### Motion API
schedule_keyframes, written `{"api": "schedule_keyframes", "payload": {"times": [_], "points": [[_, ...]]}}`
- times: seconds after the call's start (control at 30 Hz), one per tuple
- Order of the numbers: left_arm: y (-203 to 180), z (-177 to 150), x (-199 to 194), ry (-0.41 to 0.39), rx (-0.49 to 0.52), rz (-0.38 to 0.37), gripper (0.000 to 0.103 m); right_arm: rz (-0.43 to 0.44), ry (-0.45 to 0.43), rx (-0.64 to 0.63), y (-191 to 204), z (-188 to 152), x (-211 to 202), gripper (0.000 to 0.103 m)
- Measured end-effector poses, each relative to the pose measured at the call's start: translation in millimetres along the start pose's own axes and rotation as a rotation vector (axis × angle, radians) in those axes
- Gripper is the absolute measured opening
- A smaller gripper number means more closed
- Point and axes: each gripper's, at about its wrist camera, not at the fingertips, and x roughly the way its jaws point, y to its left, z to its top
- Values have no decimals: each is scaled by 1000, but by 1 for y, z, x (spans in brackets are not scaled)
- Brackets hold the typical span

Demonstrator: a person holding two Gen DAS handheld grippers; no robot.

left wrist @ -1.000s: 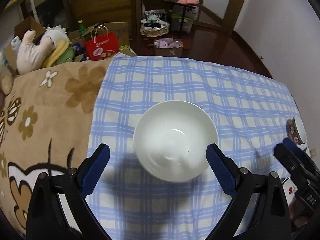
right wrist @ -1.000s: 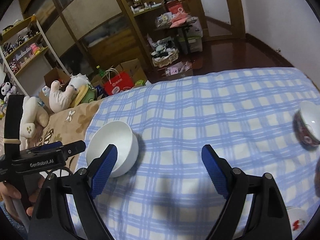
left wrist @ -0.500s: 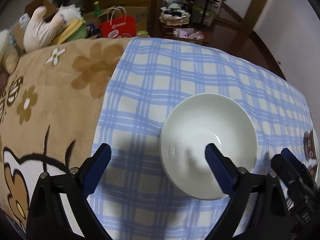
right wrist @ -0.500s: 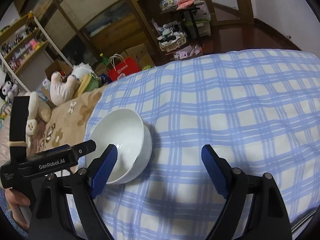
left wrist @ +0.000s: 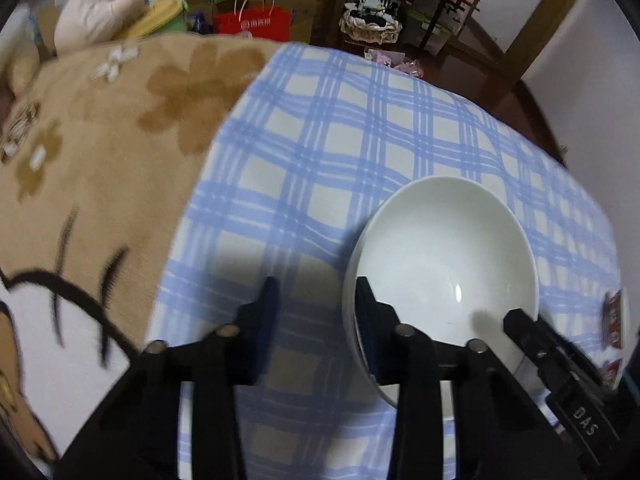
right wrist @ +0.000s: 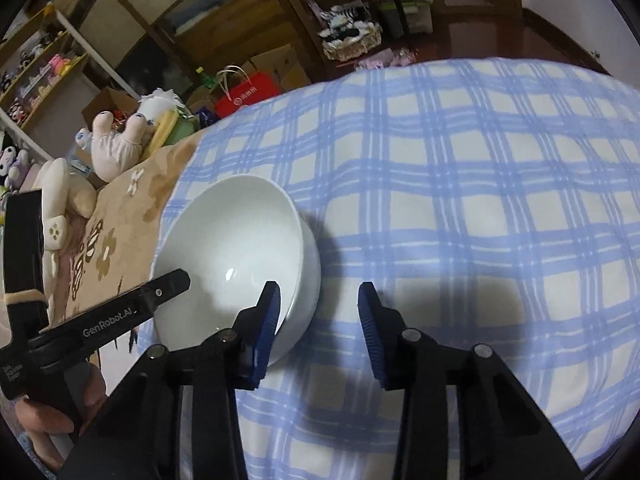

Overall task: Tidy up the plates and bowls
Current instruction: 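Bring both tools' fingers to the white bowl's rim, then close both tools on the white bowl rim and lift it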

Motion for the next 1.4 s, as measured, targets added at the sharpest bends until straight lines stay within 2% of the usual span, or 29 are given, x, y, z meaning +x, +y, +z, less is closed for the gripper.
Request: {"api": "schedule_keyframes", "payload": {"times": [0.13, 0.2, 0.3, 0.37, 0.47, 0.57, 0.7, 0.87, 1.4], "points": [[-9, -3, -1, -15, 50, -21, 16, 10, 17, 23, -4, -1, 4, 42], [-16, -4, -2, -13, 69, -27, 9, 21, 20, 22, -3, -2, 6, 32], [-20, -6, -4, -17, 79, -19, 9, 45, 27, 30, -2, -3, 6, 20], [-19, -6, -5, -15, 74, -29, 9, 50, 29, 17, 1, -3, 5, 16], [-18, -8, -8, -21, 80, -31, 9, 31, 26, -14, 6, -4, 3, 15], [-24, -14, -15, -38, 129, 6, 8, 28, 25, -29, 9, -9, -1, 15], [-24, -16, -24, -35, 109, -24, 8, 32, 16, -27, 5, -16, -10, 15], [-41, -25, -34, -27, 156, -24, 8, 3, -9, -42, 0, -22, -30, 15], [-125, -50, -75, -59, 234, -151, 9, -80, -138, -20, -53, -30, -128, 15]]}}
